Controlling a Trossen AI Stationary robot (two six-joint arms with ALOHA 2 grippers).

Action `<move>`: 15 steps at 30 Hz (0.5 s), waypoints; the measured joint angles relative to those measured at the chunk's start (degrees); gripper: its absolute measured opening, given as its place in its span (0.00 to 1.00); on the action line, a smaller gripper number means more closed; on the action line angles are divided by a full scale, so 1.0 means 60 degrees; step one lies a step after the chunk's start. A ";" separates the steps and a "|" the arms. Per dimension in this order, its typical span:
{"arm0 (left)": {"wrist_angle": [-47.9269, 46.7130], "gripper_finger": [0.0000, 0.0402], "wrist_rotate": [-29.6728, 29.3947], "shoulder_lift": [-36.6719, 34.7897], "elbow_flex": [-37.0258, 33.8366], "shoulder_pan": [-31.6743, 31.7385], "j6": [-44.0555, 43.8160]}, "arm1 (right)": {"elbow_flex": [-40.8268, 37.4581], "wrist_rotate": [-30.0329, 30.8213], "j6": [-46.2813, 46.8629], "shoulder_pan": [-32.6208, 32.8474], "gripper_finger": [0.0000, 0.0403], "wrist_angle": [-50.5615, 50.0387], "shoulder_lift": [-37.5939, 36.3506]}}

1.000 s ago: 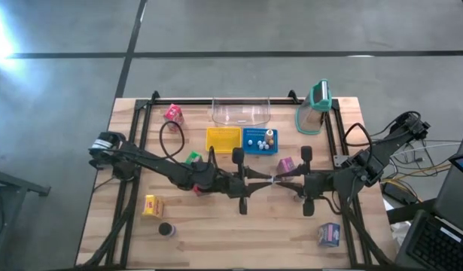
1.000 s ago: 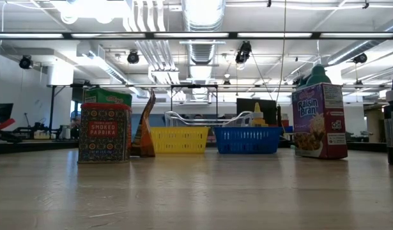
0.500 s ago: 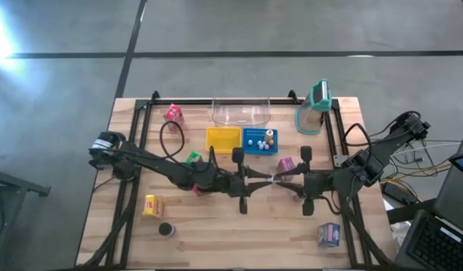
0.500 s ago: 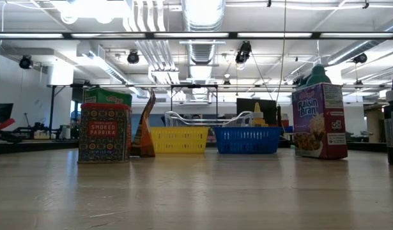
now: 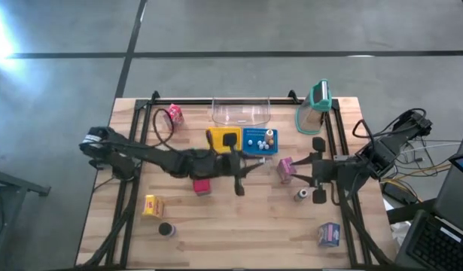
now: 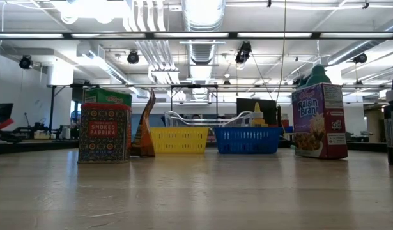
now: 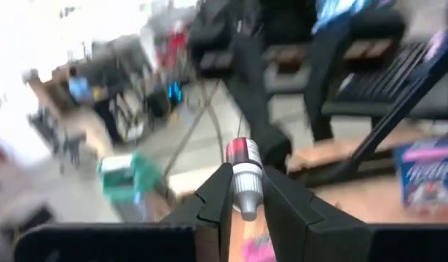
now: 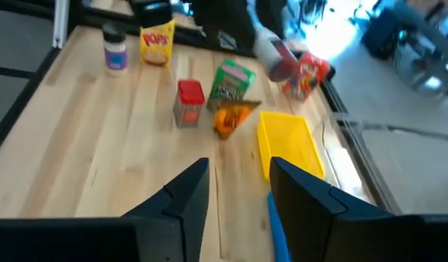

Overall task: Pick & Place Kitchen Items
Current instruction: Put the orange food coloring bottle into the blue bin

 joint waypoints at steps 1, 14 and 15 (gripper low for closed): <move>-0.0487 0.17 -0.0003 -0.0024 0.0087 0.0153 -0.0267 | -0.0012 0.0004 0.0150 0.0000 0.36 -0.0151 -0.0049; -0.7130 0.17 0.1032 0.0060 0.2765 0.2098 -0.2057 | -0.0118 0.0013 0.0910 -0.0004 0.23 -0.1243 -0.0416; -0.7332 0.17 0.1233 0.0060 0.2863 0.2243 -0.2112 | -0.0118 0.0013 0.0909 -0.0004 0.22 -0.1277 -0.0413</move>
